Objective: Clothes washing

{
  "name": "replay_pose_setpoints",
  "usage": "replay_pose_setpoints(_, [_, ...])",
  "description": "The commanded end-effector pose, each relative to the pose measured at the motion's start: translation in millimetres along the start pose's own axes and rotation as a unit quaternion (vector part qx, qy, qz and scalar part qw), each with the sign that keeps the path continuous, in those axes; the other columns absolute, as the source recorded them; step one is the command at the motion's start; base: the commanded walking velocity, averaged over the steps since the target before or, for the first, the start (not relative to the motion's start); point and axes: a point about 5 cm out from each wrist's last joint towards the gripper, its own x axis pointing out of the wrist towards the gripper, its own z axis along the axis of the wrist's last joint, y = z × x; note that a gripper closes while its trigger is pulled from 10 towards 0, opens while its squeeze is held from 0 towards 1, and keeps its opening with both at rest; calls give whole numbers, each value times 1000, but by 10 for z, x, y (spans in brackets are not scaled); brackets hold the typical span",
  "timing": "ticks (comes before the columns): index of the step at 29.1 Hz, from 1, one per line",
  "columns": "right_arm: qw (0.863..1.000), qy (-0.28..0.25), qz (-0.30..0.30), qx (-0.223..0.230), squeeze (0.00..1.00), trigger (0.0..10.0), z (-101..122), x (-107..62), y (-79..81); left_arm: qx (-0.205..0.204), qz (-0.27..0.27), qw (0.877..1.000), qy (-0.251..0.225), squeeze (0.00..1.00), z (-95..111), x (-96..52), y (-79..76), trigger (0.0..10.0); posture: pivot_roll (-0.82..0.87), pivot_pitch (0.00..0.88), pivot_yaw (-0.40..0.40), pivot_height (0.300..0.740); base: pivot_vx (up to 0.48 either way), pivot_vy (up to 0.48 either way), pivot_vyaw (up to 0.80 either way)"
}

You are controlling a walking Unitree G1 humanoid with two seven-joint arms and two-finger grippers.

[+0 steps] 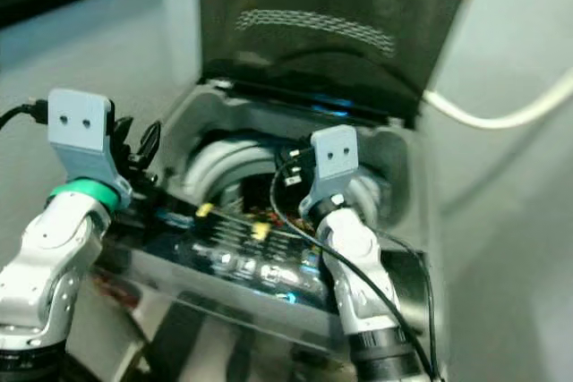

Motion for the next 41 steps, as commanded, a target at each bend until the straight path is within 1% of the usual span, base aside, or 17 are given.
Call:
replay_pose_setpoints(1, [1000, -2, -2, 0, 0, 10000, -3, 1, 1, 5, -2, 1000, -1, 0, -11, -10, 6, 10000, 21, 61, -13, 740, 0, 0, 800])
replay_pose_setpoints(11, [1000, -7, -10, 1, 0, 10000, 8, 15, -56, 10, -2, 1000, -2, 0, -19, 7, 43, 10000, 23, 60, -10, 740, 0, 0, 800])
replay_pose_setpoints(15, [1000, -7, -15, -1, 0, 10000, 9, 23, -85, 11, -4, 1000, -1, 0, -24, 8, 31, 10000, 23, 59, -10, 740, 0, 0, 800])
replay_pose_setpoints(41, [1000, -9, -22, -6, 0, 10000, 0, 29, -136, 6, -9, 1000, 0, 0, -30, 11, 5, 10000, 18, 51, -10, 740, 0, 0, 800])
